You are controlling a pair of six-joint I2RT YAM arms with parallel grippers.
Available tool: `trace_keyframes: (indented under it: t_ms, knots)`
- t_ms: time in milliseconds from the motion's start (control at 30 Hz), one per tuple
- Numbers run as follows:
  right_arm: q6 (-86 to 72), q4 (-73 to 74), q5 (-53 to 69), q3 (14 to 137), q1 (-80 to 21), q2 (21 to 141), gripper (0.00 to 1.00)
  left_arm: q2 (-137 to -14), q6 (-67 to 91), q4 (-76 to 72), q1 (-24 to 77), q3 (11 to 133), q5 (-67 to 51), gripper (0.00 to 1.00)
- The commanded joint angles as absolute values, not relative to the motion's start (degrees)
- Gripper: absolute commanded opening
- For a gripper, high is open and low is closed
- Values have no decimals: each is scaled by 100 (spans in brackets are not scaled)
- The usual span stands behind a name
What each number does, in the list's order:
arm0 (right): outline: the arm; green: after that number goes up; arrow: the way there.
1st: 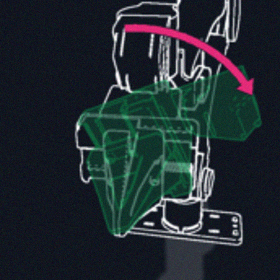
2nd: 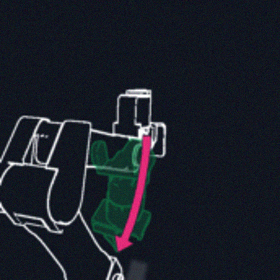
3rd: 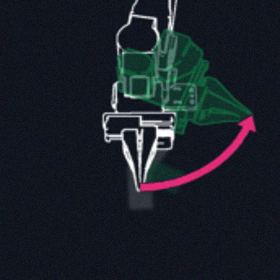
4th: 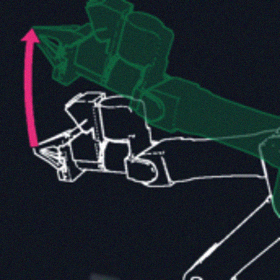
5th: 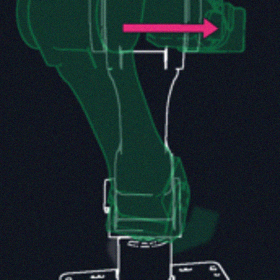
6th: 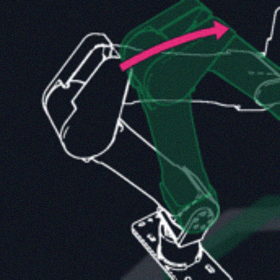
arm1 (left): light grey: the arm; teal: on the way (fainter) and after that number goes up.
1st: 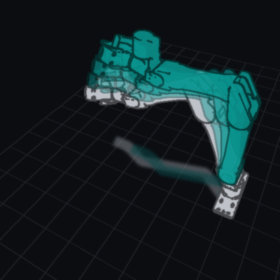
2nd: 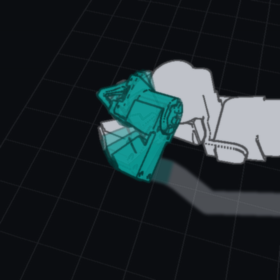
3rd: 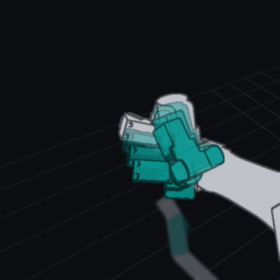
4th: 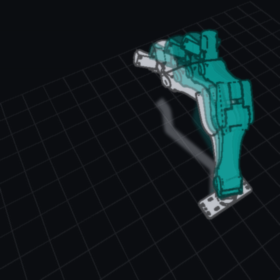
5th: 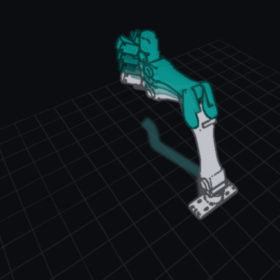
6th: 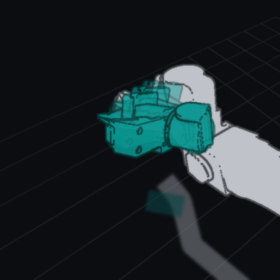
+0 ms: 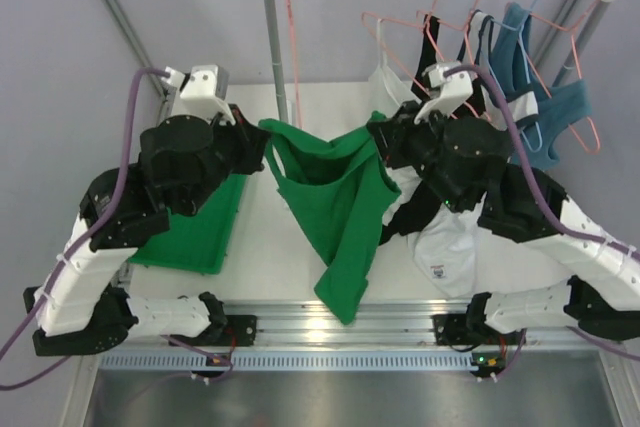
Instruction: Place the tank top on the hanger
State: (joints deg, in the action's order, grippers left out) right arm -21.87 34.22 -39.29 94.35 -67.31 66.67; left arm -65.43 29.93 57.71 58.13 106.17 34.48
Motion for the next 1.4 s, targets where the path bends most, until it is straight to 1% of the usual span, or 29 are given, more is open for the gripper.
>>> trace_keyframes:
  t_ms: [0, 33, 133, 233, 300, 367, 400, 467, 500, 533, 567, 600, 633, 667, 700, 733, 767, 800, 867, 900, 967, 1000, 1033, 1067, 1167, 1200, 1267, 1333, 1367]
  knots:
    - [-1425, 3673, -3850, 10508, -6478, 6960, 0, -6968, 2172, 6135, 5818, 11617, 3929, 0]
    - [-1363, 3726, -3789, 10721, -6434, 7031, 0, -7048, 2101, 6196, 5818, 12054, 3929, 0]
    - [-1222, 3963, -3692, 11354, -6302, 7277, 0, -7277, 1916, 6354, 5818, 12654, 3964, 0]
    - [-1230, 4060, -3639, 11374, -6258, 7313, 0, -7242, 1925, 6381, 5818, 12604, 3938, 0]
    - [-1414, 4069, -3595, 11111, -6240, 7181, 0, -7076, 2100, 6363, 5818, 12149, 3885, 0]
    - [-1617, 3999, -3472, 10462, -6231, 6918, 0, -6855, 2381, 6144, 5818, 11280, 3797, 0]
    - [-1896, 3947, -3428, 9859, -6223, 6804, 0, -6612, 2504, 6048, 5818, 10937, 3710, 0]
    - [-2248, 3684, -3235, 9092, -6223, 6384, 0, -6347, 2906, 5881, 5818, 9804, 3587, 0]
    - [-2650, 3578, -3156, 8218, -6223, 6233, 0, -6085, 3066, 5636, 5818, 9391, 3395, 0]
    - [-2872, 3473, -3086, 7757, -6223, 6084, 0, -5960, 3241, 5495, 5818, 8473, 3279, 0]
    - [-3109, 3228, -2972, 7282, -6223, 5830, 0, -5837, 3565, 5276, 5818, 7959, 3122, 0]
    - [-3659, 3121, -2910, 6320, -6223, 5697, 0, -5627, 3708, 4795, 5818, 7441, 2903, 0]
    - [-3917, 2981, -2726, 5841, -6214, 5600, 0, -5573, 3874, 4512, 5810, 6478, 2570, 0]
    - [-4164, 2666, -2612, 5392, -6214, 5459, 0, -5546, 4198, 4239, 5810, 6008, 2332, 0]
    - [-4636, 2480, -2532, 4561, -6214, 5432, 0, -5598, 4323, 3941, 5810, 5568, 2129, 0]
    - [-4858, 2305, -2375, 4170, -6205, 5406, 0, -5668, 4455, 3250, 5810, 4772, 1805, 0]
    - [-5147, 1876, -2260, 3540, -6196, 5431, 0, -5860, 4691, 2921, 5810, 4407, 1654, 0]
    - [-5281, 1715, -2189, 3307, -6196, 5475, 1, -5993, 4772, 2553, 5810, 4116, 1531, 0]
    - [-5422, 1452, -2074, 3016, -6196, 5625, 8, -6431, 4922, 2084, 5810, 3710, 1258, 0]
    - [-5484, 1442, -2039, 2910, -6196, 5669, 19, -6555, 4939, 2074, 5810, 3709, 1205, 0]
    - [-5476, 1485, -2048, 2918, -6196, 5722, 29, -6784, 4940, 2066, 5810, 3788, 1143, 11]
    - [-5406, 1546, -2057, 2979, -6196, 5713, 40, -6803, 4939, 2074, 5818, 3805, 1151, 16]
    - [-5388, 1590, -2083, 3023, -6196, 5661, 45, -6794, 4913, 2118, 5810, 3858, 1151, 22]
    - [-5327, 1626, -2100, 3119, -6196, 5634, 51, -6707, 4896, 2162, 5810, 3876, 1212, 32]
    - [-5239, 1871, -2171, 3295, -6196, 5494, 58, -6461, 4825, 2477, 5810, 4007, 1353, 44]
    - [-5177, 1942, -2171, 3418, -6205, 5458, 62, -6399, 4825, 2557, 5810, 4051, 1432, 45]
    - [-5116, 2153, -2223, 3602, -6196, 5353, 67, -6224, 4790, 2802, 5810, 4166, 1476, 47]
    - [-5045, 2380, -2285, 3743, -6205, 5274, 74, -6100, 4790, 2961, 5810, 4289, 1485, 58]
    - [-4984, 2460, -2320, 3901, -6196, 5239, 75, -6065, 4799, 3058, 5810, 4333, 1494, 59]
